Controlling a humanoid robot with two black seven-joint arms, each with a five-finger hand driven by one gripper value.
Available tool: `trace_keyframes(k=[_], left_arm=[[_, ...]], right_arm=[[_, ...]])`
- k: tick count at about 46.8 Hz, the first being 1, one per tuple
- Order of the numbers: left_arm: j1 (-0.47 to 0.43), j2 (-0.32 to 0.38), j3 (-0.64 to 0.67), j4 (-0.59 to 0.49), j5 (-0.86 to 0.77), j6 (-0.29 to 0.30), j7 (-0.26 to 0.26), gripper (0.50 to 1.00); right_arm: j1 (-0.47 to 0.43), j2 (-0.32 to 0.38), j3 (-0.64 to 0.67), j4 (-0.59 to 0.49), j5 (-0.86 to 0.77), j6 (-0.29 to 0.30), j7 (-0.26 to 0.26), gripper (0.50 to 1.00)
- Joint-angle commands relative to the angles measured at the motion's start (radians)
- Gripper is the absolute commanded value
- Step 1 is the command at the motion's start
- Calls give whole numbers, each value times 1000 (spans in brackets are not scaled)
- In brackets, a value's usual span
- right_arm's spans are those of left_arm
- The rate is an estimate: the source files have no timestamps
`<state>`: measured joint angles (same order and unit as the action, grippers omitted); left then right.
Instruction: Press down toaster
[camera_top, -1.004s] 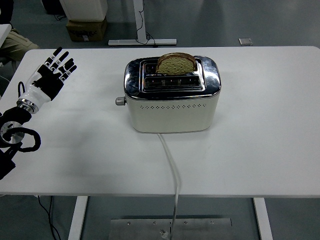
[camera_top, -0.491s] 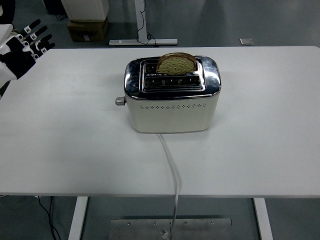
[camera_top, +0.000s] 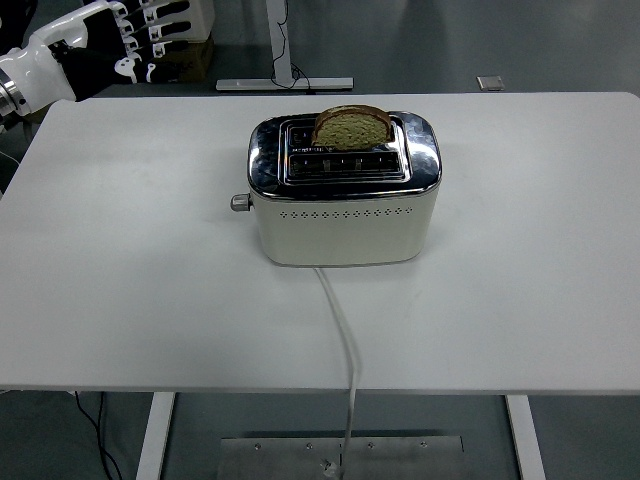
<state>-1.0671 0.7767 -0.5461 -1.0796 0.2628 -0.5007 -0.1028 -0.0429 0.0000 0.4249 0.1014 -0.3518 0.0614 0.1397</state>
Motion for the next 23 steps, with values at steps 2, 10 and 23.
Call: trace_keyframes(k=[2, 10, 23], left_arm=[[-43, 41, 20, -40, 41, -1, 0, 1000], [-109, 82, 81, -65, 159, -62, 6, 1000], [-132, 110, 97, -65, 357, -110, 6, 1000]], right_arm=[[0, 0, 0, 0, 0, 0, 0, 998], [15, 0, 0, 1, -1, 0, 0, 1000], [17, 0, 0, 0, 0, 0, 0, 1000]])
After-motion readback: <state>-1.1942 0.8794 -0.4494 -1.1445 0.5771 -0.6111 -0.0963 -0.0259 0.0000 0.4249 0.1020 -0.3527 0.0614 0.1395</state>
